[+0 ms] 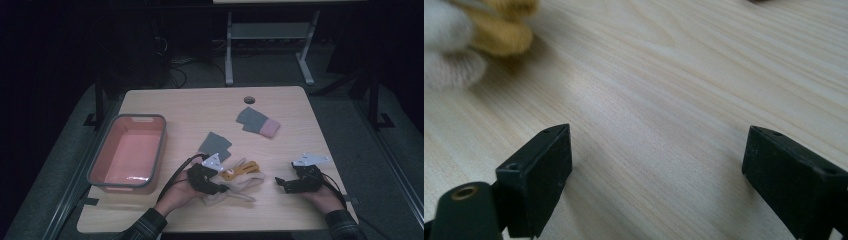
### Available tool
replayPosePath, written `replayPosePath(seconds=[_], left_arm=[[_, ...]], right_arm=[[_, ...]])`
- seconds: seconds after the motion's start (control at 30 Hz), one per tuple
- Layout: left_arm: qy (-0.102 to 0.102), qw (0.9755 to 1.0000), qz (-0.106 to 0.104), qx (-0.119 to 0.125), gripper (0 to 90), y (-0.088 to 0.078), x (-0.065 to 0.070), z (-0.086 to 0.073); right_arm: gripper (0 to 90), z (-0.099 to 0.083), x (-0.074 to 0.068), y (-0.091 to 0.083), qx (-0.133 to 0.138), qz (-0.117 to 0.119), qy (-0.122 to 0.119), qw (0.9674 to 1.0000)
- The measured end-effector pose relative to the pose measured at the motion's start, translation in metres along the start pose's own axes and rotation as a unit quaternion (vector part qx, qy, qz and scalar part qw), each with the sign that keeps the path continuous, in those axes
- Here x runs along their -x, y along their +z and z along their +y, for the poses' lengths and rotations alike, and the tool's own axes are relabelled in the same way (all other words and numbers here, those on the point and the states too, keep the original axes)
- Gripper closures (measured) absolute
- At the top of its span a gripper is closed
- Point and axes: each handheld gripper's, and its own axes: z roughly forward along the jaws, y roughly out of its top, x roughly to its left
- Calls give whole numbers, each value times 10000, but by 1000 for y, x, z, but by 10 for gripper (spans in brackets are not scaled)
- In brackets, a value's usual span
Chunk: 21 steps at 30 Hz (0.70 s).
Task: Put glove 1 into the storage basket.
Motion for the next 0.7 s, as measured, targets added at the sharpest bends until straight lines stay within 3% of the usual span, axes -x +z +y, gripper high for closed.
replayPosePath(seconds=[0.27,0.33,0.7], left_arm=[[-156,9998,113,68,663,-23,-9,6],[-181,9997,157,-9,663,-29,-11,7],[-365,9986,336,164,671,-60,-22,11]], right_arm=[[121,0,0,0,0,0,-3,10000],[121,0,0,0,-2,1,-3,10000],[121,0,0,0,1,-2,-1,10000]])
